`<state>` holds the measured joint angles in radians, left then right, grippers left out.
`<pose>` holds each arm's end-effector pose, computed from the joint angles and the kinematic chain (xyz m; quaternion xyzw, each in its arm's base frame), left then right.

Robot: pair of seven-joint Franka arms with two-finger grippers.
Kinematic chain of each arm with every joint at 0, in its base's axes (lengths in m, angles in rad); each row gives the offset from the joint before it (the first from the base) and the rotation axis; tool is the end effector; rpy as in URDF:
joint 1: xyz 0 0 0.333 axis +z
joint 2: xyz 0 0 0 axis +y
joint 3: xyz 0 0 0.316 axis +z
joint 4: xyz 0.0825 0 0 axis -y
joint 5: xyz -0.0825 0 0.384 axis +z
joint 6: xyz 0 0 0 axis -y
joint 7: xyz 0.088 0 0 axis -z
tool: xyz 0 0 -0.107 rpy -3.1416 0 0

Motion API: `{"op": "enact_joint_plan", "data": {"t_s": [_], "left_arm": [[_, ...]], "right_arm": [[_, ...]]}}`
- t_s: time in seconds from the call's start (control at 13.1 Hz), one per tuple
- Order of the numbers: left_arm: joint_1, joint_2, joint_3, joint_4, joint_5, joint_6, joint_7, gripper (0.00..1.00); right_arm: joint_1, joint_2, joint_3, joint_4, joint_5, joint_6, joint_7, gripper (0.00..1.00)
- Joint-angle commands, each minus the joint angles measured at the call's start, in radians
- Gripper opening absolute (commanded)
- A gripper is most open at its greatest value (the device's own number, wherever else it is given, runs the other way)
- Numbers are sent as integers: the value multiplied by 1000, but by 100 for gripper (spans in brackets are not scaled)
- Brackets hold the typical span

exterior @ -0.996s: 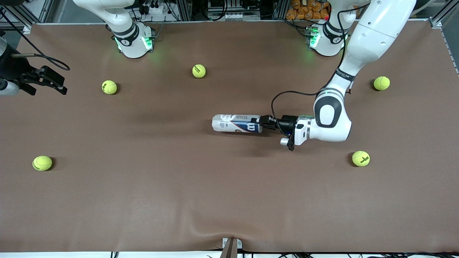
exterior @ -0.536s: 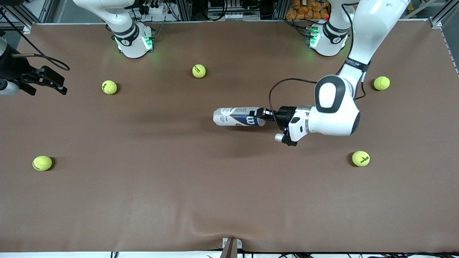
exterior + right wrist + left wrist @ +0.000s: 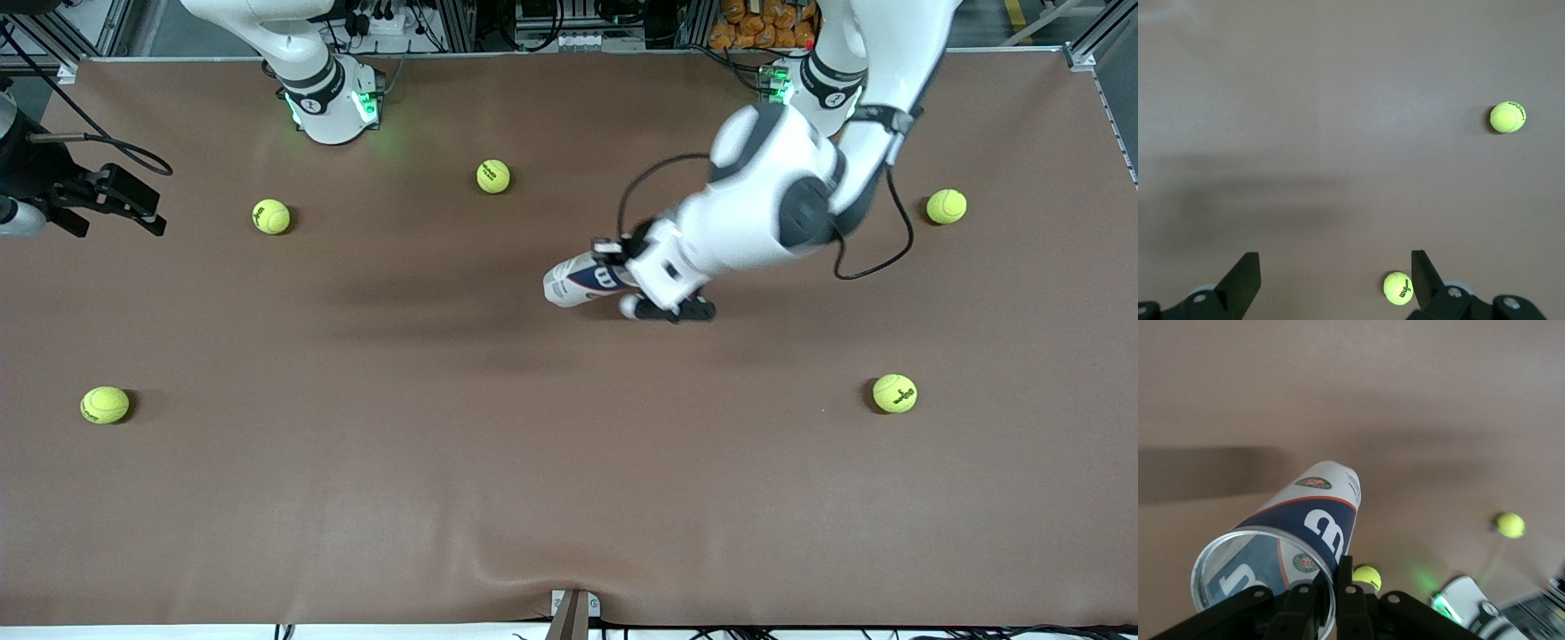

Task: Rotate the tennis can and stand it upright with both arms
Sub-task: 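Lift and rotate the can upright with the left gripper, lower it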

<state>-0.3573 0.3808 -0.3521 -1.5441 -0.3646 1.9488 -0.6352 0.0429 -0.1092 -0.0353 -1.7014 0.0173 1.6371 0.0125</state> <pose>0.5151 -0.4323 0.4556 0.9716 0.0397 -0.1285 0.1949 0.5260 0.0047 0.6274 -0.9997 0.0028 -0.0223 0.0108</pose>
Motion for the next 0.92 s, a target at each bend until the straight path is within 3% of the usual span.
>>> {"op": "enact_joint_plan", "data": {"t_s": [0.0, 0.15, 0.84], "left_arm": [[-119, 27, 16, 96, 222, -106, -197, 0], [-185, 46, 19, 98, 402, -116, -328, 0], [-282, 181, 21, 174, 544, -103, -537, 0]], "right_arm": [[-14, -15, 8, -15, 15, 12, -8, 100], [-15, -15, 8, -15, 13, 12, -8, 100], [-17, -15, 6, -17, 13, 10, -8, 100]]}}
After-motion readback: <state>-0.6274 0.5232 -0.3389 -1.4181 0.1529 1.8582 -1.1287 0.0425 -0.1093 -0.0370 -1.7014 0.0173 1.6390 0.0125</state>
